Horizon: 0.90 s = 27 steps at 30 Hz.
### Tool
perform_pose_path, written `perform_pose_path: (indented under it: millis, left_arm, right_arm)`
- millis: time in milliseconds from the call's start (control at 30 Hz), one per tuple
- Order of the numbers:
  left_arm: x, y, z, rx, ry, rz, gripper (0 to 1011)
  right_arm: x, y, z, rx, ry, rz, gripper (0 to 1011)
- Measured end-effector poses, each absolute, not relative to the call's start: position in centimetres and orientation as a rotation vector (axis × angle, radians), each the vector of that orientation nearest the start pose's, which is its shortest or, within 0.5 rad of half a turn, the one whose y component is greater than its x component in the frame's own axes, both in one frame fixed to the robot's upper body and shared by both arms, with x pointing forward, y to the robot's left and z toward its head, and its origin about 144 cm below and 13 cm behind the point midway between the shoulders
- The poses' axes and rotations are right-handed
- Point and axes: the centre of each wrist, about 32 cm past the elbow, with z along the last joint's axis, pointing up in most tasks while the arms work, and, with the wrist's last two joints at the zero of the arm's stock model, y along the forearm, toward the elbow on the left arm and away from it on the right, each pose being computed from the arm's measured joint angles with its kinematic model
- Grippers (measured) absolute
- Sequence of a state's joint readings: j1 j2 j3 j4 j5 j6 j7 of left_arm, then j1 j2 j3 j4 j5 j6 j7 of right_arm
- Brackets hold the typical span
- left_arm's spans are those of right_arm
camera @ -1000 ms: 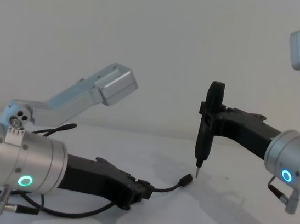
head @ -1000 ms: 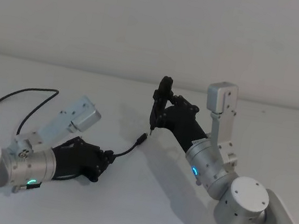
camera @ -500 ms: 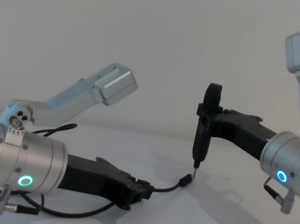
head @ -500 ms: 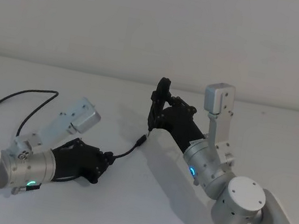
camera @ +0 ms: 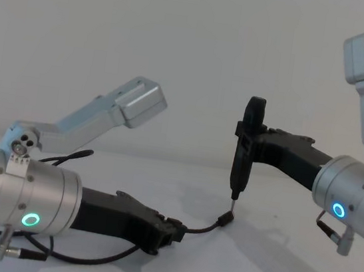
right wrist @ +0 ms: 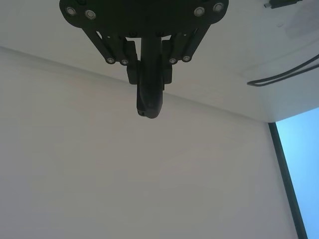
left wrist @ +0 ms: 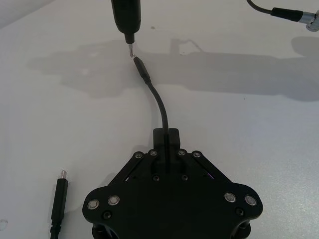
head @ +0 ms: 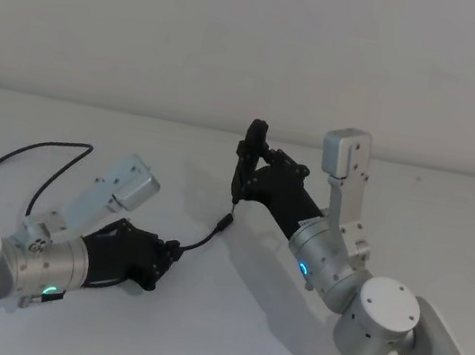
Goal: Pick up the data cable with the one hand.
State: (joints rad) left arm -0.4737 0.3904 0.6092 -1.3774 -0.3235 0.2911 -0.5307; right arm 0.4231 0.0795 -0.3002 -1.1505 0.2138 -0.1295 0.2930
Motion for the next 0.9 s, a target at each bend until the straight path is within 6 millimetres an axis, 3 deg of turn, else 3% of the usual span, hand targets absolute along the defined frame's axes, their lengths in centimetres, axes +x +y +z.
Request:
perform_pose_path:
  millis: [900]
  left_arm:
    - [54.89, 19.54, 120.0, 0.369, 0.032, 0.609, 42]
  right_arm:
    - [56.82, -17.26, 116.45, 0.089, -0.063, -1.034, 274]
